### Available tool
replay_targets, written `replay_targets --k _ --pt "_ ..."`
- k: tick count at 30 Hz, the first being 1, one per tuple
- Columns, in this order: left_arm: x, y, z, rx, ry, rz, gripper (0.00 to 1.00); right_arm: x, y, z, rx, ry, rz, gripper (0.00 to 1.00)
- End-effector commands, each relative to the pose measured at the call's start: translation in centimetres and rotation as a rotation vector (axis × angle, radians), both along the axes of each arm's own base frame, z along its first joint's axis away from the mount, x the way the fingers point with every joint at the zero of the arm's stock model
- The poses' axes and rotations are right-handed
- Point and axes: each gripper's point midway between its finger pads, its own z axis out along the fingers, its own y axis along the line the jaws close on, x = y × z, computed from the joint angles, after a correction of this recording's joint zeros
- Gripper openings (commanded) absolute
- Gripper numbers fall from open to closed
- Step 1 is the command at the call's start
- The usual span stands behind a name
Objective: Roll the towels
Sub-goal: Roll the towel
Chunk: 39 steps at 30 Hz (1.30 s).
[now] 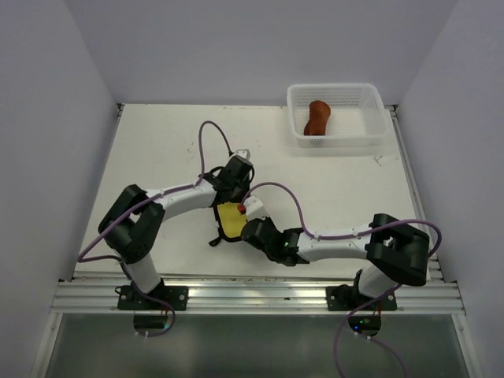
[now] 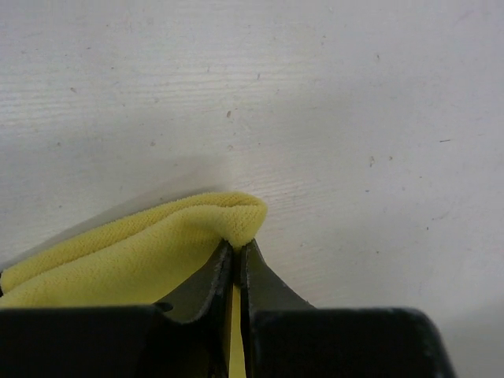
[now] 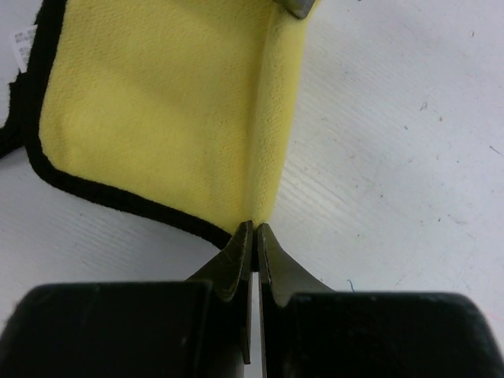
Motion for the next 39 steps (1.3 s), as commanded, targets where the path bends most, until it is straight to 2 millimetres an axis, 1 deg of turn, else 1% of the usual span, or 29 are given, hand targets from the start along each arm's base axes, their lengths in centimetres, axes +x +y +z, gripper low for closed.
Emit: replay_targets --k 1,2,3,5,6,7,8,12,13,15,16,20,24,26,29,32,35,37,39 --pt "3.3 -0.8 3.9 -0.139 -0.161 0.059 0.01 -0.2 0.0 1.9 -0.06 -0.046 0.045 0.0" --pt "3.3 -0.9 4.1 -0.154 -0.164 0.057 0.01 0.0 0.2 2.2 -0.077 -0.059 0.05 0.0" --pt "3.1 -0.7 3.8 -0.158 -0.158 0.058 0.01 0.2 -0.2 2.2 -0.109 -0.074 0.043 0.0" --pt "3.2 -0.8 3.5 -0.175 -0.152 0.053 0.01 0.1 0.1 2.3 -0.15 -0.093 0.058 0.0" --pt "3.1 -0.6 2.9 -0.172 -0.142 0.058 0.01 0.1 -0.2 2.3 -0.177 -0.098 0.061 0.0" --pt "3.0 -0.4 2.6 -0.174 -0.13 0.057 0.0 0.0 0.1 2.4 -0.192 -0.111 0.064 0.0" --pt "3.5 -0.8 2.7 -0.201 -0.146 0.055 0.0 0.0 0.0 2.3 -0.208 -0.114 0.065 0.0" --pt "3.6 -0.6 1.6 -0.239 -0.123 0.059 0.0 -0.7 -0.1 1.6 -0.267 -0.112 0.079 0.0" --pt "3.9 -0.5 1.7 -0.26 -0.126 0.058 0.0 -0.9 0.0 1.5 -0.277 -0.117 0.082 0.0" --pt "3.8 -0.3 1.4 -0.281 -0.122 0.06 0.0 -0.9 -0.2 1.1 -0.318 -0.132 0.078 0.0" --pt "4.2 -0.1 1.7 -0.296 -0.133 0.065 0.0 -1.2 -0.1 1.1 -0.339 -0.14 0.087 0.0" --pt "4.4 -0.1 2.5 -0.333 -0.152 0.042 0.0 -1.5 -0.1 0.8 -0.427 -0.182 0.122 0.0" --pt "4.3 -0.1 2.6 -0.358 -0.162 0.024 0.0 -1.9 0.2 0.7 -0.537 -0.243 0.169 0.0" --pt "4.3 -0.2 2.6 -0.377 -0.161 0.011 0.0 -2.0 0.4 0.3 -0.592 -0.251 0.195 0.0" --pt "4.1 0.1 2.2 -0.375 -0.155 0.01 0.0 -2.2 0.8 -0.4 -0.627 -0.243 0.239 0.0" --pt "3.7 0.5 1.4 -0.364 -0.141 0.016 0.0 -2.3 1.3 -0.9 -0.64 -0.226 0.27 0.0" --pt "3.1 0.9 0.4 -0.355 -0.125 0.023 0.0 -2.4 2.0 -0.9 -0.623 -0.216 0.279 0.0" --pt "2.7 1.2 -0.4 -0.346 -0.115 0.027 0.0 -2.4 2.3 -0.6 -0.591 -0.211 0.269 0.0" --pt "2.2 1.5 -1.3 -0.335 -0.099 0.028 0.0 -2.6 2.8 0.5 -0.518 -0.207 0.252 0.08"
